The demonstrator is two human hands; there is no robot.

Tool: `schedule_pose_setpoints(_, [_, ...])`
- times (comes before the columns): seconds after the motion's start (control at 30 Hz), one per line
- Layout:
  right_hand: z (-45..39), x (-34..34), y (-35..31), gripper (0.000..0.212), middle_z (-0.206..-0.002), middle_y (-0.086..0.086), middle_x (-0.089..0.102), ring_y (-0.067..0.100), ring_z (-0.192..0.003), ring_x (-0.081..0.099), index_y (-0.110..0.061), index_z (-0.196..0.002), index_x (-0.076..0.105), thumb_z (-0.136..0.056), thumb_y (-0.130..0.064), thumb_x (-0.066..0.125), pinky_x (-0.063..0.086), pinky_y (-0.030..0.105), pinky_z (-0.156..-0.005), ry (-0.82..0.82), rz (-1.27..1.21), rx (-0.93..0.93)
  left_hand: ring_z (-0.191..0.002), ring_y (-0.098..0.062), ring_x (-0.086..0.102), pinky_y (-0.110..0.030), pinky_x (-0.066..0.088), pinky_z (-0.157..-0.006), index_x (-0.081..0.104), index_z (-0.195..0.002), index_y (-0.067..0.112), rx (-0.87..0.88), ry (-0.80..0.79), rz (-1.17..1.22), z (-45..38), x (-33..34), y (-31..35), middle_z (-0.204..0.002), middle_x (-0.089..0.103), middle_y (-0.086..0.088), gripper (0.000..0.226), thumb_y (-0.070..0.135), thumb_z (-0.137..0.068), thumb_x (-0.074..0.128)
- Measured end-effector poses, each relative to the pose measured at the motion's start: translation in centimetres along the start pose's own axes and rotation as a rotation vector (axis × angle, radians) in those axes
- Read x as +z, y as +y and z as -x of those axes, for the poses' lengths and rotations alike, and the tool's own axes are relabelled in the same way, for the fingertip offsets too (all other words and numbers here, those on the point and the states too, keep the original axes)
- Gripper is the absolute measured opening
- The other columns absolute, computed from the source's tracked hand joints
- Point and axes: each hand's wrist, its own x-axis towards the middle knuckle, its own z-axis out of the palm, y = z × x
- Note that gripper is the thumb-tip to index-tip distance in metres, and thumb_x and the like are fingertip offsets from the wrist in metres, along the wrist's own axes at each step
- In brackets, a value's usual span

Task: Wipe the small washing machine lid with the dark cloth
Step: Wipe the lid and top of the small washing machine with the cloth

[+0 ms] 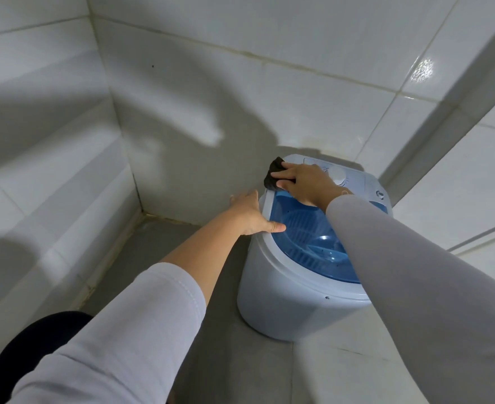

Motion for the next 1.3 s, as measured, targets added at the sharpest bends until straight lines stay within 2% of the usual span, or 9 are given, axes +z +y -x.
schedule_pose_setpoints(0.1, [0.2, 0.5, -0.1, 0.042, -0.156, -0.005, 0.030, 0.026, -0.138, 0.038, -0.033, -0.139, 0.046, -0.099, -0.020, 0.042, 0.032, 0.036, -0.111, 0.016, 0.041, 0.017, -0.149, -0.029, 0.008, -0.043, 0.018, -0.120, 0.010, -0.153, 0.011, -0.008, 0.009, 0.011, 0.1, 0.1, 0.0, -0.160, 0.014, -0.009, 0.108, 0.054, -0.075, 0.071])
schedule_pose_setpoints(0.23, [0.4, 0.6, -0.2, 0.047, -0.156, -0.001, 0.031, 0.026, -0.138, 0.037, -0.033, -0.142, 0.040, -0.099, -0.015, 0.041, 0.035, 0.038, -0.110, 0.021, 0.145, 0.006, -0.149, -0.029, 0.008, -0.043, 0.019, -0.119, 0.011, -0.153, 0.011, -0.016, 0.022, 0.031, 0.3, 0.2, -0.1, -0.160, 0.016, -0.008, 0.107, 0.054, -0.075, 0.071])
schedule_pose_setpoints(0.47, [0.8, 0.8, -0.3, 0.048, -0.152, -0.002, 0.039, 0.028, -0.134, 0.041, -0.035, -0.140, 0.044, -0.098, -0.012, 0.040, 0.042, 0.041, -0.106, 0.064, 0.145, 0.036, -0.148, -0.028, 0.013, -0.040, 0.015, -0.118, 0.015, -0.151, 0.009, -0.001, 0.043, 0.015, 1.0, 0.2, 0.2, -0.159, 0.019, -0.009, 0.099, 0.052, -0.079, 0.068])
schedule_pose_setpoints(0.67, [1.4, 0.7, 0.0, 0.048, -0.141, 0.001, 0.052, 0.029, -0.123, 0.050, -0.037, -0.137, 0.048, -0.098, -0.010, 0.038, 0.050, 0.040, -0.091, 0.097, 0.137, 0.073, -0.147, -0.028, 0.013, -0.039, 0.021, -0.116, 0.015, -0.152, 0.010, -0.012, 0.061, 0.027, 1.2, 0.4, 0.0, -0.159, 0.020, -0.009, 0.100, 0.053, -0.078, 0.068])
schedule_pose_setpoints(0.83, [2.2, 0.5, 1.1, 0.051, -0.136, 0.006, 0.055, 0.031, -0.118, 0.053, -0.036, -0.137, 0.047, -0.097, -0.007, 0.038, 0.052, 0.041, -0.090, 0.085, 0.140, 0.100, -0.148, -0.029, 0.013, -0.043, 0.022, -0.118, 0.014, -0.152, 0.011, -0.019, 0.072, 0.039, 1.2, 0.6, 0.0, -0.159, 0.018, -0.010, 0.102, 0.053, -0.078, 0.068])
schedule_pose_setpoints(1.07, [4.2, 0.2, 3.0, 0.051, -0.138, 0.009, 0.051, 0.031, -0.123, 0.047, -0.035, -0.138, 0.046, -0.097, -0.006, 0.039, 0.048, 0.045, -0.096, 0.080, 0.144, 0.149, -0.147, -0.029, 0.014, -0.044, 0.021, -0.117, 0.015, -0.152, 0.012, -0.018, 0.104, 0.039, 1.4, 0.9, 0.0, -0.159, 0.020, -0.010, 0.098, 0.052, -0.080, 0.067])
schedule_pose_setpoints(1.3, [5.7, -0.1, 4.9, 0.048, -0.138, 0.010, 0.052, 0.032, -0.122, 0.048, -0.032, -0.138, 0.047, -0.097, -0.008, 0.039, 0.046, 0.042, -0.096, 0.097, 0.143, 0.176, -0.148, -0.031, 0.011, -0.048, 0.021, -0.118, 0.014, -0.153, 0.015, -0.042, 0.144, 0.028, 1.8, 1.4, 0.2, -0.160, 0.017, -0.009, 0.095, 0.053, -0.081, 0.064])
